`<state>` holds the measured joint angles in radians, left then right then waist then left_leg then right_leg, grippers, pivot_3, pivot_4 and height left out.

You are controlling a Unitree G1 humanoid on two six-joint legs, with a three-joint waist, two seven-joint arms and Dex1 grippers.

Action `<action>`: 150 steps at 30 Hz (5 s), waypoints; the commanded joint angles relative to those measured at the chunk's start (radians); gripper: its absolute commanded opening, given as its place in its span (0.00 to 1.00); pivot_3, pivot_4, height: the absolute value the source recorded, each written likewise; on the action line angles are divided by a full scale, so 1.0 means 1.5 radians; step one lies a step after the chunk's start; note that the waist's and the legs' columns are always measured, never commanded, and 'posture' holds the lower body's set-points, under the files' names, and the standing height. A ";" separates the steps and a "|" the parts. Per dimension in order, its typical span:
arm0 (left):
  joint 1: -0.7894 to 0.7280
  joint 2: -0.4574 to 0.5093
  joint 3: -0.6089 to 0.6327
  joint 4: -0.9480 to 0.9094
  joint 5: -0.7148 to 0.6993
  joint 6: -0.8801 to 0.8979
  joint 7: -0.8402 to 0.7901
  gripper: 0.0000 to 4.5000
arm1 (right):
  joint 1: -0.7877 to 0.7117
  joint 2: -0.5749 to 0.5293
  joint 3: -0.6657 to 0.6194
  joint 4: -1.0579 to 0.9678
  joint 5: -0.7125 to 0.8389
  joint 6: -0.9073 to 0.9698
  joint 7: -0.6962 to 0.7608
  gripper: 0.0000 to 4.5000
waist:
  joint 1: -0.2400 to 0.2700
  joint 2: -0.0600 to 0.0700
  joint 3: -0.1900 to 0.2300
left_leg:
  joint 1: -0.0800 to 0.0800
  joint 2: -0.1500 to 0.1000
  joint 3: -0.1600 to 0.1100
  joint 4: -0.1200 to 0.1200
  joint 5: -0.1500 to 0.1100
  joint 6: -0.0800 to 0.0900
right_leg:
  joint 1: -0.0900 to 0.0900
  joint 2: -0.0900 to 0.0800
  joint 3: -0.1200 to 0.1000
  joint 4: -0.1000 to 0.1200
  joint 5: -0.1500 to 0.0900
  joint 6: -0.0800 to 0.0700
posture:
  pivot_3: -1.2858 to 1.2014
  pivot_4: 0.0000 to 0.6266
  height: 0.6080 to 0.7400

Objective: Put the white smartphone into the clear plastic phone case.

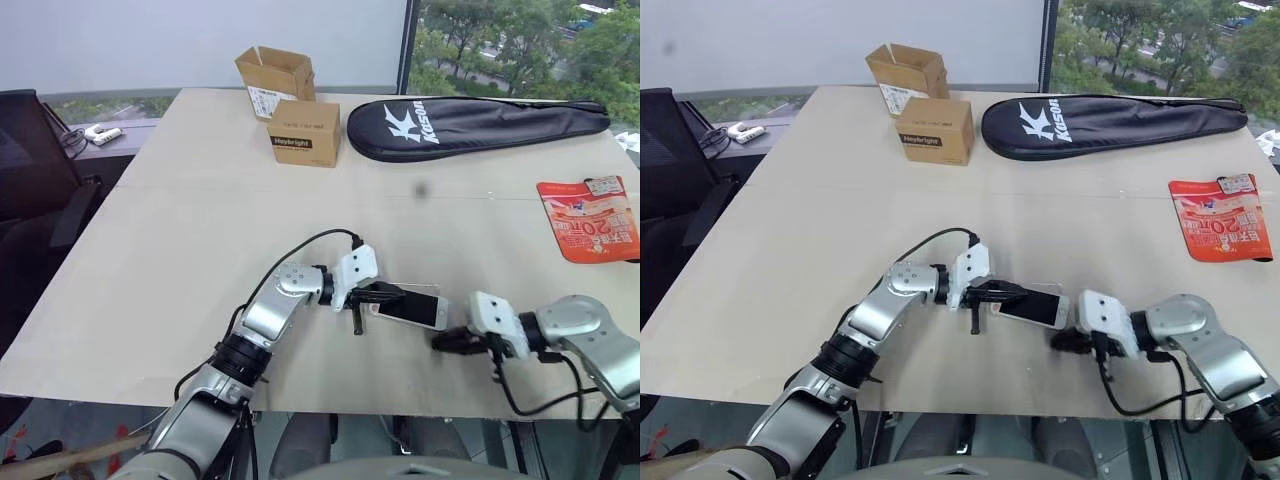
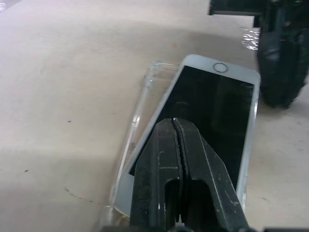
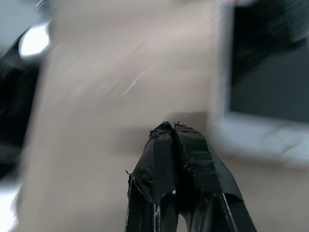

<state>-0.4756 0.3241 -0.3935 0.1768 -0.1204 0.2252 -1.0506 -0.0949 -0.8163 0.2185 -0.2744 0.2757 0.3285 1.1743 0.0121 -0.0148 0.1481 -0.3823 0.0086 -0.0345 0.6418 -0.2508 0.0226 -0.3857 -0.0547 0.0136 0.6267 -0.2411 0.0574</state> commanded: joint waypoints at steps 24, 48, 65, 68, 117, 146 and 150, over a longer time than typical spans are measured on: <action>0.018 0.010 -0.015 0.054 0.027 -0.002 0.007 0.00 | -0.044 0.033 -0.123 -0.041 0.138 0.091 -0.034 0.01 | -0.001 0.000 0.000 | 0.000 0.000 0.000 0.001 0.000 0.000 | 0.000 0.000 0.000 0.000 0.000 0.000 | 0.52 0.24 1.00; 0.008 0.017 -0.014 0.052 0.031 -0.003 0.005 0.00 | -0.048 0.097 -0.042 0.271 -0.065 -0.160 -0.053 0.01 | -0.005 -0.001 -0.001 | 0.002 0.000 0.000 0.003 0.000 0.000 | 0.004 0.001 0.000 0.001 0.000 0.000 | 0.52 0.24 1.00; -0.033 0.103 0.135 -0.140 -0.113 0.140 -0.022 0.00 | -0.046 0.013 -0.190 0.097 0.117 0.027 -0.033 0.01 | -0.014 0.003 0.007 | -0.011 0.000 0.000 0.006 0.000 0.000 | -0.009 0.000 0.001 0.004 0.005 0.000 | 0.52 0.24 1.00; -0.004 0.177 0.125 -0.127 -0.090 0.139 -0.061 0.00 | -0.042 -0.037 -0.172 0.106 0.072 0.029 -0.025 0.01 | -0.016 0.004 0.009 | -0.011 -0.001 0.000 0.005 0.000 0.000 | -0.010 0.000 0.001 0.006 0.004 0.001 | 0.52 0.24 1.00; -0.029 0.114 0.112 -0.080 -0.042 0.122 -0.022 0.00 | -0.068 -0.078 -0.170 -0.038 -0.006 0.234 -0.067 0.01 | -0.010 0.001 0.012 | -0.012 -0.001 0.000 0.011 0.001 -0.001 | -0.010 0.000 0.001 0.010 0.005 0.000 | 0.52 0.24 1.00; -0.011 -0.004 -0.009 0.006 -0.014 0.078 -0.009 0.00 | 0.091 0.184 -0.214 0.081 0.114 -0.081 -0.076 0.01 | -0.016 0.002 0.012 | -0.009 -0.001 0.001 0.011 0.001 -0.001 | -0.009 0.002 0.002 0.013 0.005 0.000 | 0.52 0.24 1.00; -0.010 -0.010 -0.009 0.016 -0.010 0.069 -0.001 0.00 | 0.082 0.174 -0.181 0.146 0.059 -0.118 -0.081 0.01 | -0.015 0.002 0.012 | -0.008 -0.001 0.002 0.012 0.001 -0.001 | -0.008 0.002 0.002 0.013 0.005 0.000 | 0.52 0.24 1.00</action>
<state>-0.5042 0.3041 -0.3883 0.1655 -0.1693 0.3175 -1.0659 0.0303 -0.5370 -0.0676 -0.0868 0.4056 0.1767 1.0557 -0.0111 -0.0118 0.1658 -0.3937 0.0066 -0.0319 0.6603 -0.2491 0.0205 -0.3964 -0.0523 0.0167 0.6459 -0.2341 0.0577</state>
